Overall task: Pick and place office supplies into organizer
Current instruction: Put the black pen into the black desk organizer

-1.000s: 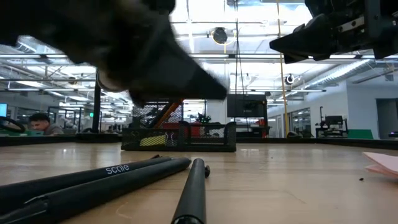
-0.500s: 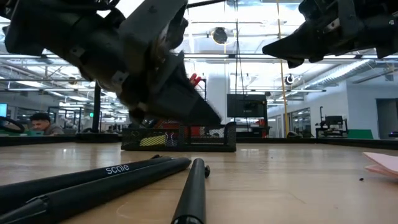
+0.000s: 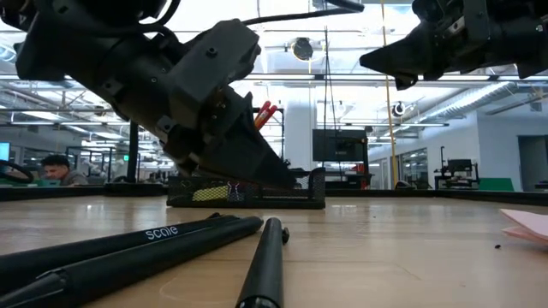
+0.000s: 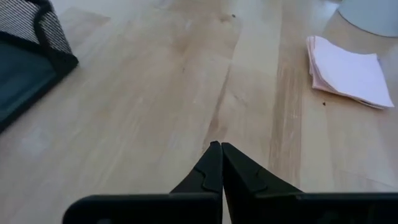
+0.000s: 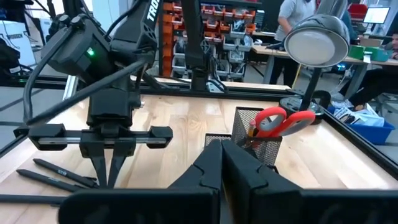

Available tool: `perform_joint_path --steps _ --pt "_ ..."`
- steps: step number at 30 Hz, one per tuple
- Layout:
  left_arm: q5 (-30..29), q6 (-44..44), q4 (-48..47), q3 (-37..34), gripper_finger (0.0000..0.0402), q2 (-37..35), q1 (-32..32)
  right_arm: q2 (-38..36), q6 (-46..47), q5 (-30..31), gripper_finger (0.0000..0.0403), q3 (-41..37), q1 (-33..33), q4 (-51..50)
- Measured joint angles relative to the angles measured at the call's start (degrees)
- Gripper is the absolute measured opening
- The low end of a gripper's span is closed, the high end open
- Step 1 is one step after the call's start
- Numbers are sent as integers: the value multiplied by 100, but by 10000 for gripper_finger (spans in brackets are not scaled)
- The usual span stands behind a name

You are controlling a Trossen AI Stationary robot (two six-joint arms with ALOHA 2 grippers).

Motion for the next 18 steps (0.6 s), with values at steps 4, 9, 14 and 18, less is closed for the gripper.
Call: perform_joint_path --steps 4,9,14,18 --pt "165 50 142 0 15 0 18 0 -132 -14 0 0 0 86" --pt "134 -29 513 0 4 0 -34 0 -457 -20 0 0 0 100" --pt "477 33 118 237 8 -43 -448 0 -821 -23 0 0 7 -136" --pt "-115 -108 -927 850 3 -55 -603 13 -1218 -22 0 -2 3 -720"
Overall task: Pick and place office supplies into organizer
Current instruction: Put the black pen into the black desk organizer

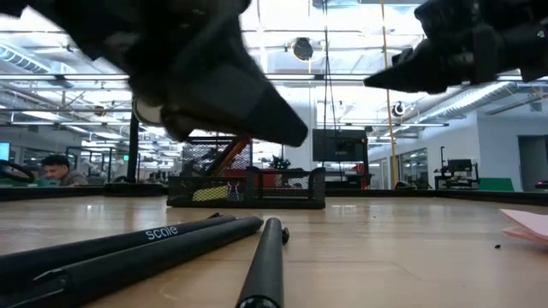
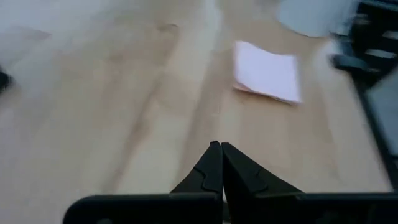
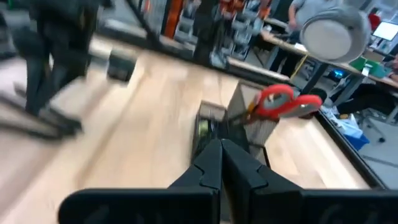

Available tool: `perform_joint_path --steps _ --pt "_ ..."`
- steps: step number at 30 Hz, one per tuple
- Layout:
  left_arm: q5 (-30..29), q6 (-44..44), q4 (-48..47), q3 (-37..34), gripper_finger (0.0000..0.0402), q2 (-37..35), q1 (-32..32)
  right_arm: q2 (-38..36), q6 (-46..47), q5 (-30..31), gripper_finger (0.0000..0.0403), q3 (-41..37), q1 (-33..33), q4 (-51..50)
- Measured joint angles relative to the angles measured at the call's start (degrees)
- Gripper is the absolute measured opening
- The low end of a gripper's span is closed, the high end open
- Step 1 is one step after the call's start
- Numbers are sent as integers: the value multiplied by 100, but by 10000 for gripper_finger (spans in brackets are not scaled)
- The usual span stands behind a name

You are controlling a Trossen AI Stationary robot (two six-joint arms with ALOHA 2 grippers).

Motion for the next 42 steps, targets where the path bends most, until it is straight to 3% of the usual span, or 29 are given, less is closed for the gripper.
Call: perform_joint_path --steps 6,13,18,23,26,42 --pt "-401 -542 -1377 806 10 0 156 14 -818 7 0 -2 -37 -304" --pt "-439 -384 -1475 984 7 0 436 11 -1512 9 0 -2 -38 78" --pt "-338 -620 -1683 993 4 0 345 11 -1367 9 0 -2 -38 472" --pt "325 -1519 -2653 1308 2 31 110 11 -1209 11 0 -2 -38 502" --pt "414 -1692 -3172 1501 2 87 -88 11 -1067 12 0 -2 -38 499" --pt "945 -2898 -3813 1682 1 375 -418 11 -561 13 0 0 -31 189"
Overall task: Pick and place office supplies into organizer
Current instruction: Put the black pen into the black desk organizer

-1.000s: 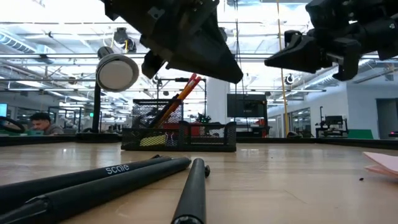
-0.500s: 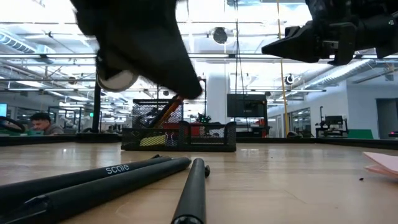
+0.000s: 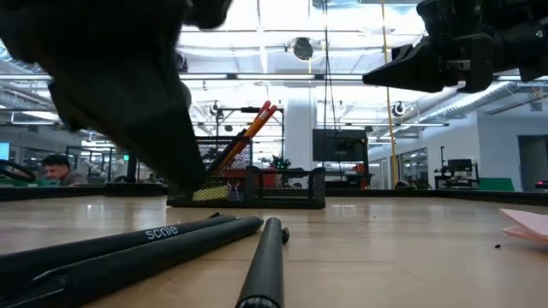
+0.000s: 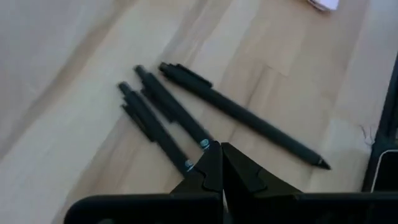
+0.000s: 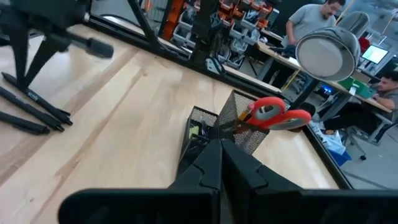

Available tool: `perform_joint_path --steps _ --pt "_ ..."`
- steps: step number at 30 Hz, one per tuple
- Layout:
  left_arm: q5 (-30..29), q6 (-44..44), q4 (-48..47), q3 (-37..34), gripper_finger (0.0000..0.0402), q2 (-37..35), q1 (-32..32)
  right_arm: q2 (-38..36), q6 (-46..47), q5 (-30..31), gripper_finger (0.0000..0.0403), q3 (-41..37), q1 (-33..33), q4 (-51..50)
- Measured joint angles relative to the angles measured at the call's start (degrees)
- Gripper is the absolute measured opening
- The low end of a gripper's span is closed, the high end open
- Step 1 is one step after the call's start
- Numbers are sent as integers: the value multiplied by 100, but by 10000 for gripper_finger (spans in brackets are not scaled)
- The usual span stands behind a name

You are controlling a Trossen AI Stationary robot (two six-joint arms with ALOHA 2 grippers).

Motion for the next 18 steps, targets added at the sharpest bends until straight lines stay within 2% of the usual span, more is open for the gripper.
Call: perform_joint_path --steps 4,12,18 --pt "161 -57 78 12 1 204 37 0 -20 0 0 0 0 27" --pt "-57 -158 64 8 0 263 20 0 -133 0 0 0 0 123" --pt "-69 -800 -630 17 0 265 10 0 209 -72 0 0 0 178"
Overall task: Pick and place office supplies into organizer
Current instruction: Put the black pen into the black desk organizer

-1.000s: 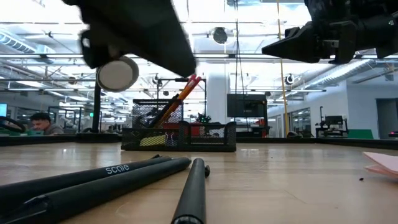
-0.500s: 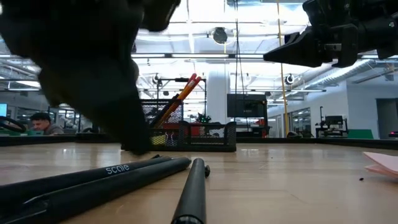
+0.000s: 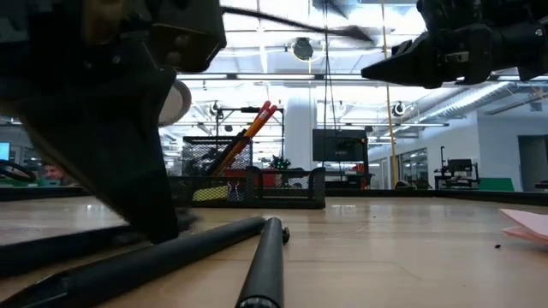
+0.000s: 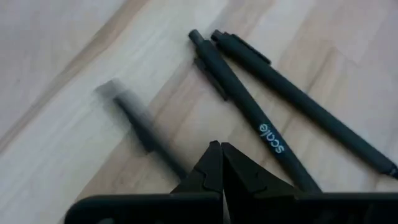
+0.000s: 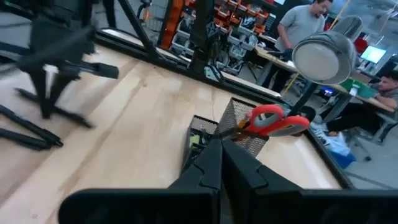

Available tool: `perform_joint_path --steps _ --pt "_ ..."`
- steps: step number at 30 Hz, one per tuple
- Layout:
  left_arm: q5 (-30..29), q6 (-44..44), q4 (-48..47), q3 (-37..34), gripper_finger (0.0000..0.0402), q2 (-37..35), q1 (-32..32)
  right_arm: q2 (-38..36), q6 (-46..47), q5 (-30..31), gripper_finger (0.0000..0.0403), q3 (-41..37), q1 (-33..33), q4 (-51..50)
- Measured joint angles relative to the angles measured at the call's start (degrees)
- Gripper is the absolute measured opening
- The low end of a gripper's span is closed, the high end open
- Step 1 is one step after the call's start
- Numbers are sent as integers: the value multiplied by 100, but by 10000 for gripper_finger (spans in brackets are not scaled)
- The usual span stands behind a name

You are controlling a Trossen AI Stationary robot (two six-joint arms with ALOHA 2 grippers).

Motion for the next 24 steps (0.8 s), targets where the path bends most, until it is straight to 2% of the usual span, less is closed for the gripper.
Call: perform_joint_path --steps 8,16,24 --pt "14 -461 -611 12 0 -7 1 0 520 -989 0 0 2 25" --pt "3 -583 -744 6 0 -7 1 0 936 -1001 0 0 2 -26" --pt "9 -538 -798 2 0 -2 -28 0 737 -998 0 0 0 -23"
